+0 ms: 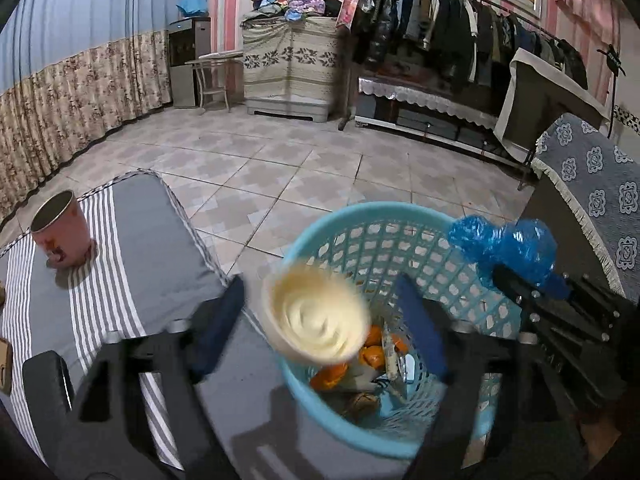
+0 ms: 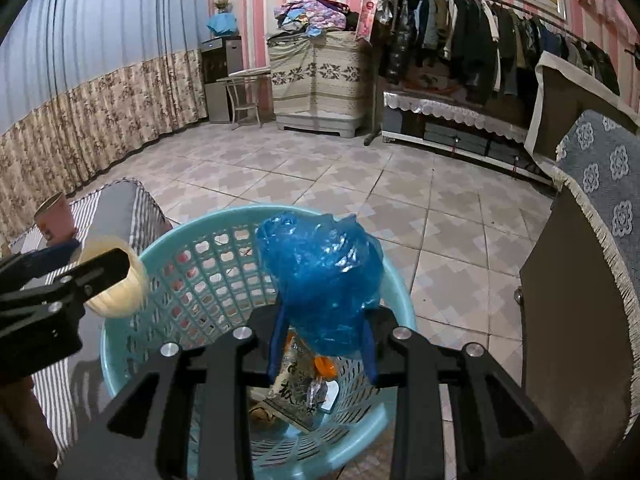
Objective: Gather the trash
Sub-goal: 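Carry both over the basket while the left tool drops the cream bowl inside, then open the right tool to drop the blue bag into the basket, then move the left tool to the black ribbed cylinder and grasp it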
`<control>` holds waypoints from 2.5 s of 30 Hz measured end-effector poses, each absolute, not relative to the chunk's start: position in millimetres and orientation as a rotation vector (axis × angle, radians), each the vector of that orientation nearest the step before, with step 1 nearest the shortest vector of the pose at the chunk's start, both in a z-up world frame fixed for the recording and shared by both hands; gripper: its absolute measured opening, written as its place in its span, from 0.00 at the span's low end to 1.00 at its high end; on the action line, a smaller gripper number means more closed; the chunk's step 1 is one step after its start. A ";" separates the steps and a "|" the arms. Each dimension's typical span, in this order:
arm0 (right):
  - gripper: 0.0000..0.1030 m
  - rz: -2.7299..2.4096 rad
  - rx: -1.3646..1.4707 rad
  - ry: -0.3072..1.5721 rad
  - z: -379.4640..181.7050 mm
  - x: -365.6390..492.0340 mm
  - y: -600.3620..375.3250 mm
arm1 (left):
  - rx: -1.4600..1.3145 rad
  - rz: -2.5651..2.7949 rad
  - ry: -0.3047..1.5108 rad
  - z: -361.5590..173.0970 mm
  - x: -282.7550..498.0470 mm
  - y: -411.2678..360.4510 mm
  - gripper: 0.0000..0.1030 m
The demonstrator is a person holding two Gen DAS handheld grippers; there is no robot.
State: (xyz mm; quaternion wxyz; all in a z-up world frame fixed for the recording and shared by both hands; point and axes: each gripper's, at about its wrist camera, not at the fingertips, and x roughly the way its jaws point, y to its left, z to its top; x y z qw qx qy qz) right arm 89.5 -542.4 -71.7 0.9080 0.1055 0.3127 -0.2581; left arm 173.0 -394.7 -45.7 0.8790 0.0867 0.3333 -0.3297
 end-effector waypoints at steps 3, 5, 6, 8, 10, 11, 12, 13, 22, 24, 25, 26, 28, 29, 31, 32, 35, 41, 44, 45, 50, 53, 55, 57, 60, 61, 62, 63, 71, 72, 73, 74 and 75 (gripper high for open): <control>0.30 -0.528 0.235 0.649 -73.9 90.6 -544.6 | 0.187 -0.680 0.674 -39.0 172.3 -393.5 0.84; 0.30 -0.524 0.231 0.650 -74.7 91.0 -544.3 | 0.193 -0.652 0.659 -33.7 173.2 -387.1 0.84; 0.30 -0.518 0.231 0.651 -75.2 92.0 -543.5 | 0.190 -0.641 0.655 -31.4 174.3 -380.6 0.85; 0.30 -0.511 0.225 0.656 -76.6 93.7 -540.9 | 0.185 -0.597 0.637 -25.5 175.2 -364.0 0.87; 0.30 -0.502 0.215 0.667 -79.0 98.3 -535.9 | 0.181 -0.566 0.619 -20.6 174.4 -349.4 0.90; 0.30 -0.495 0.210 0.672 -80.4 101.9 -533.9 | 0.175 -0.545 0.611 -17.7 174.6 -337.7 0.92; 0.31 -0.486 0.204 0.676 -81.7 106.9 -531.8 | 0.168 -0.528 0.607 -16.5 174.1 -328.6 0.93; 0.32 -0.473 0.206 0.676 -81.9 110.1 -529.9 | 0.162 -0.514 0.606 -14.9 174.7 -319.9 0.93; 0.81 -0.479 0.157 0.696 -87.6 124.3 -502.8 | 0.108 -0.391 0.629 -15.3 191.0 -239.5 0.93; 0.84 -0.467 0.152 0.680 -81.5 121.7 -497.6 | 0.099 -0.352 0.624 -13.4 194.8 -219.7 0.93; 0.87 -0.453 0.151 0.670 -77.1 120.4 -491.7 | 0.097 -0.342 0.623 -12.6 196.5 -215.5 0.93; 0.89 -0.443 0.145 0.663 -73.2 120.4 -484.8 | 0.095 -0.327 0.624 -11.3 198.2 -204.3 0.93; 0.89 -0.420 0.129 0.653 -64.2 122.6 -468.9 | 0.089 -0.286 0.612 -6.2 200.6 -179.7 0.94; 0.89 -0.406 0.120 0.645 -59.2 124.2 -461.5 | 0.085 -0.266 0.603 -3.2 201.7 -168.0 0.95; 0.90 -0.362 0.106 0.629 -47.9 128.0 -442.1 | 0.072 -0.231 0.593 2.7 204.1 -146.1 0.95; 0.90 -0.333 0.103 0.623 -42.8 131.0 -430.6 | 0.069 -0.215 0.590 5.0 204.7 -138.0 0.95; 0.90 -0.280 0.113 0.614 -33.5 140.2 -402.8 | 0.063 -0.145 0.580 9.2 209.6 -101.0 0.95; 0.90 -0.182 0.082 0.621 -34.9 163.0 -339.4 | 0.039 -0.030 0.591 4.7 219.4 -35.9 0.95; 0.90 -0.152 0.044 0.631 -39.7 173.1 -312.0 | 0.016 0.012 0.600 -0.5 225.1 -10.2 0.95; 0.90 -0.144 0.032 0.635 -41.5 176.8 -303.5 | 0.009 0.022 0.605 -2.6 227.7 -3.3 0.95; 0.90 -0.110 -0.008 0.655 -48.0 191.3 -275.2 | -0.031 0.064 0.635 -16.4 243.8 28.6 0.95; 0.90 -0.094 -0.032 0.667 -51.6 201.1 -262.7 | -0.054 0.087 0.642 -23.1 256.6 41.8 0.95; 0.90 -0.089 -0.043 0.674 -52.8 209.5 -259.9 | -0.068 0.109 0.654 -27.0 269.9 49.8 0.95; 0.90 -0.082 -0.042 0.682 -54.9 216.5 -257.1 | -0.096 0.136 0.673 -31.2 288.1 59.7 0.95; 0.90 -0.070 -0.041 0.695 -54.7 231.0 -253.7 | -0.123 0.179 0.697 -38.5 314.8 73.5 0.95; 0.90 -0.068 -0.041 0.699 -54.8 234.3 -251.4 | -0.113 0.195 0.702 -40.0 323.3 75.2 0.95; 0.90 -0.065 -0.042 0.704 -54.2 240.3 -249.6 | -0.095 0.218 0.713 -42.3 333.7 77.2 0.95; 0.90 -0.062 -0.044 0.705 -53.1 244.4 -248.3 | -0.087 0.231 0.717 -43.7 340.9 77.8 0.95; 0.90 -0.036 -0.047 0.706 -49.3 271.9 -235.3 | -0.083 0.340 0.761 -59.9 381.5 96.1 0.95; 0.90 -0.031 -0.044 0.708 -50.0 273.7 -233.6 | -0.085 0.339 0.767 -61.3 382.8 97.5 0.94; 0.90 -0.023 -0.040 0.709 -50.4 277.1 -230.5 | -0.089 0.336 0.777 -63.9 385.3 99.8 0.94; 0.90 -0.020 -0.039 0.710 -50.8 279.6 -228.5 | -0.090 0.335 0.781 -65.5 386.4 101.2 0.94; 0.90 -0.015 -0.041 0.712 -51.2 283.2 -224.8 | -0.091 0.331 0.786 -67.3 387.4 102.8 0.90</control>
